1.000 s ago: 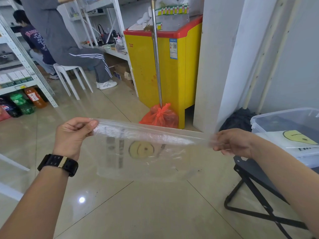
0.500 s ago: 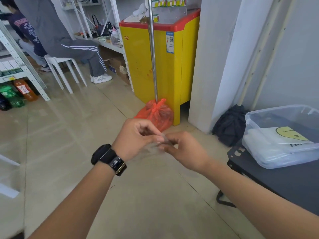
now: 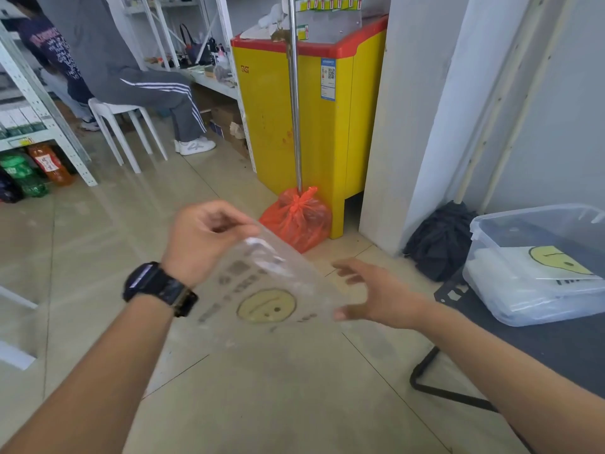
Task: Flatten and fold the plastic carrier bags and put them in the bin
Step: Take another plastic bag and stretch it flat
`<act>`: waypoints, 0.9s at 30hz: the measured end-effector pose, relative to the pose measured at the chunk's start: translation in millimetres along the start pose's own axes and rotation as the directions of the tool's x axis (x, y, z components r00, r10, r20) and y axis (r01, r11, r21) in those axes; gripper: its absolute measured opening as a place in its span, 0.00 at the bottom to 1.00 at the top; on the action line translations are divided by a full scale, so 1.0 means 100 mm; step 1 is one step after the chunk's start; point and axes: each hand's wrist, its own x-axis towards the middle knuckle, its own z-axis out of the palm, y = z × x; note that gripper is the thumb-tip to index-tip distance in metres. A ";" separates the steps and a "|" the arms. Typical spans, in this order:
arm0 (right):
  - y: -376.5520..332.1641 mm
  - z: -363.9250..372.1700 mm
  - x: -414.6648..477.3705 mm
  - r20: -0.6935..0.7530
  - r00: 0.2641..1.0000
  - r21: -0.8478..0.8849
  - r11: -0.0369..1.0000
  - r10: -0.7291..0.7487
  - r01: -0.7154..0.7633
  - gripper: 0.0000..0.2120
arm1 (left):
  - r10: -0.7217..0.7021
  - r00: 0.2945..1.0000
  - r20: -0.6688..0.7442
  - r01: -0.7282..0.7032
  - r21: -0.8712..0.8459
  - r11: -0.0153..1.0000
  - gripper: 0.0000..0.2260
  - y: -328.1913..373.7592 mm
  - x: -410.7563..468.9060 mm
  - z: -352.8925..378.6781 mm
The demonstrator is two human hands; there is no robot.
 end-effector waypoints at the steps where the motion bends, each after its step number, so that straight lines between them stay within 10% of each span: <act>1: -0.13 0.07 0.03 -0.048 0.994 0.127 0.987 -0.094 0.100 0.32 | 0.027 0.995 0.091 -0.027 0.000 1.000 0.07 0.07 -0.03 0.16; 5: -0.41 0.04 0.09 -0.278 0.946 0.268 0.932 -0.166 0.242 0.05 | 0.003 0.953 0.304 0.011 -0.047 0.999 0.11 0.10 -0.06 0.36; 12: -0.14 -0.47 0.07 -0.373 0.925 0.496 0.858 0.069 0.135 0.11 | -0.200 0.932 0.301 0.148 0.188 0.971 0.05 -0.31 0.00 -0.10; 17: -0.04 -0.55 0.04 -0.362 0.914 0.727 0.669 0.183 0.154 0.11 | -0.233 0.971 0.048 0.237 -0.143 0.961 0.03 -0.31 -0.02 -0.22; 22: -0.02 -0.57 0.04 -0.261 0.916 0.929 0.336 0.304 0.153 0.05 | -0.421 0.854 0.305 0.495 -0.229 0.838 0.34 -0.43 -0.09 -0.02; 25: -0.02 -0.56 0.05 -0.229 0.903 0.962 0.225 0.363 0.153 0.04 | -0.478 0.833 0.280 0.531 -0.161 0.832 0.23 -0.43 -0.11 0.17; 27: 0.00 -0.56 0.05 -0.256 0.886 0.928 0.354 0.386 0.114 0.05 | -0.508 0.842 0.182 0.539 -0.252 0.804 0.13 -0.44 -0.06 0.21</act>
